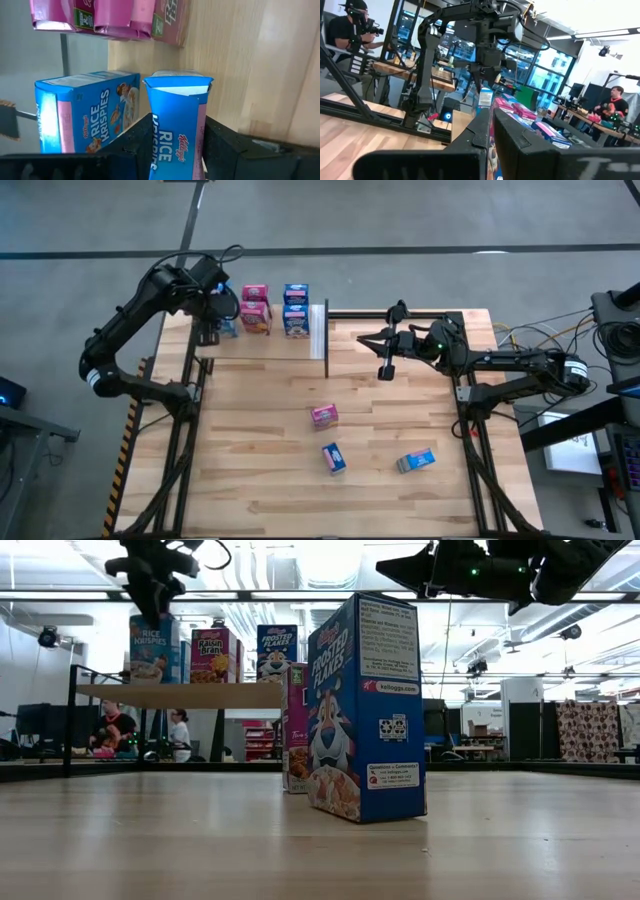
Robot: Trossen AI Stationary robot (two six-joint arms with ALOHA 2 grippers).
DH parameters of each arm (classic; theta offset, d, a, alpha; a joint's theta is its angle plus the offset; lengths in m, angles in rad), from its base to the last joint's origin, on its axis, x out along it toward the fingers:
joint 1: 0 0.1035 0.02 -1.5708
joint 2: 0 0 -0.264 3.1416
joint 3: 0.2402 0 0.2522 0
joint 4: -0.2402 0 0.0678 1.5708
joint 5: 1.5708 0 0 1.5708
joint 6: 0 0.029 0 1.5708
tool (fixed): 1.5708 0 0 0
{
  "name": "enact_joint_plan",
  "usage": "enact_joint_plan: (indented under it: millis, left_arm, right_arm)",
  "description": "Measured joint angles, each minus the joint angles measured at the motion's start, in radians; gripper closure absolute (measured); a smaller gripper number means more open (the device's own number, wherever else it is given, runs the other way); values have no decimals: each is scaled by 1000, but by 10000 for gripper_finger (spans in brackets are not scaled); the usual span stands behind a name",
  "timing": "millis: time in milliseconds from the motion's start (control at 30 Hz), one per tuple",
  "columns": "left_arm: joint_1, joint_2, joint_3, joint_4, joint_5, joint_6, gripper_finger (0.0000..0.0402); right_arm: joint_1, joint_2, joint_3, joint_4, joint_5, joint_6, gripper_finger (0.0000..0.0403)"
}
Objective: Stack cereal on shelf
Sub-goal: Put the left light blue cereal box on the shelf
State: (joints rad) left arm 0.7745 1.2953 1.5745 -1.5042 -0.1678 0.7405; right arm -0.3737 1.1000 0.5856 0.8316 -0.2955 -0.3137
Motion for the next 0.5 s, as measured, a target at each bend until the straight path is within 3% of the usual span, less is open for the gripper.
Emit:
enact_joint_plan:
  millis: [267,500]
  left_arm:
    - [0,0,0,1,-3,-44,276]
    - [0,0,0,2,-9,-44,242]
  right_arm:
    - [0,0,0,-19,0,1,390]
    - [0,0,0,-23,0,8,390]
